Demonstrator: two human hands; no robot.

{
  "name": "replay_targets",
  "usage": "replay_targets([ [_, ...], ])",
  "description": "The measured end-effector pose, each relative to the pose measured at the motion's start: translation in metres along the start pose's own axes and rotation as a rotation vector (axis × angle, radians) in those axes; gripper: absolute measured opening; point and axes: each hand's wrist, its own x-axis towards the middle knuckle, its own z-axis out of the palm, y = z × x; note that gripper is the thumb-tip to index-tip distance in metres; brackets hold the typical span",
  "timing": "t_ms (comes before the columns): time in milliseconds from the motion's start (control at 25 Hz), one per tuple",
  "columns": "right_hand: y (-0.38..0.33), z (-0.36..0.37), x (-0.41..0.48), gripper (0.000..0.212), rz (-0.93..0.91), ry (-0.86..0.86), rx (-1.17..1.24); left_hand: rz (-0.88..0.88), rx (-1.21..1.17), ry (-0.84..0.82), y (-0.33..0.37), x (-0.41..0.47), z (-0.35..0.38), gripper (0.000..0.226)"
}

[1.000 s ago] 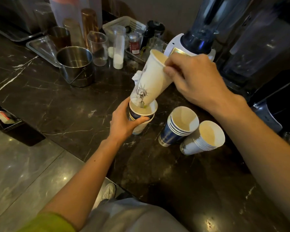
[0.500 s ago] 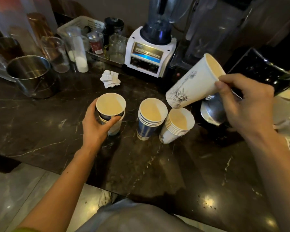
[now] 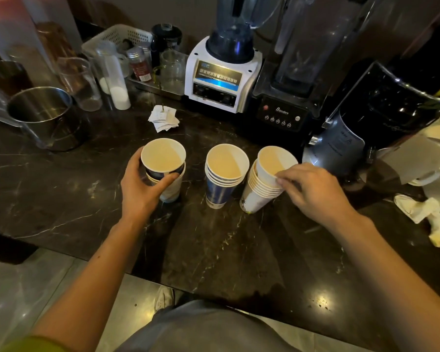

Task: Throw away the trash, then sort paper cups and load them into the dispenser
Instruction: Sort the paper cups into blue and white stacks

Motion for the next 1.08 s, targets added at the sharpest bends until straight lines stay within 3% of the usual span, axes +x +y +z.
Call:
replay_targets([
  [120,-0.003,0.007,0.006,0.027,0.055,-0.08,0.016,-0.01,-0.014,-0.016,0.002,0.0,0.0,0.085],
  [240,-0.031,-0.001,0.031,0.04,0.034,0.06,0.12,-0.028,-0.007,-0.061,0.002,0.001,-0.001,0.088],
  [320,-0.068,0.002,0.058,0.048,-0.05,0.063,0.201,-0.038,-0.006,-0.097,-0.002,0.001,-0.004,0.091],
  [520,-0.144,0.039,0.133,0.106,-0.07,-0.446,0.143,-0.096,-0.058,-0.207,-0.009,-0.007,-0.007,0.091],
  [600,-0.153,0.052,0.148,0.107,-0.054,-0.516,0.065,-0.107,-0.061,-0.216,-0.008,-0.007,-0.007,0.089],
  [680,-0.153,0.053,0.151,0.096,-0.062,-0.461,0.047,-0.114,-0.068,-0.214,-0.008,-0.007,-0.008,0.09],
  [760,-0.152,0.039,0.15,0.089,-0.065,-0.353,0.181,-0.117,-0.083,-0.225,-0.011,-0.006,-0.011,0.09],
  [920,-0.12,-0.016,0.137,0.085,-0.04,0.003,0.547,-0.108,-0.057,-0.21,-0.015,-0.006,-0.011,0.093],
  [1080,-0.067,-0.062,0.105,0.09,0.116,0.266,0.594,-0.122,-0.038,-0.164,-0.017,-0.004,-0.01,0.093],
])
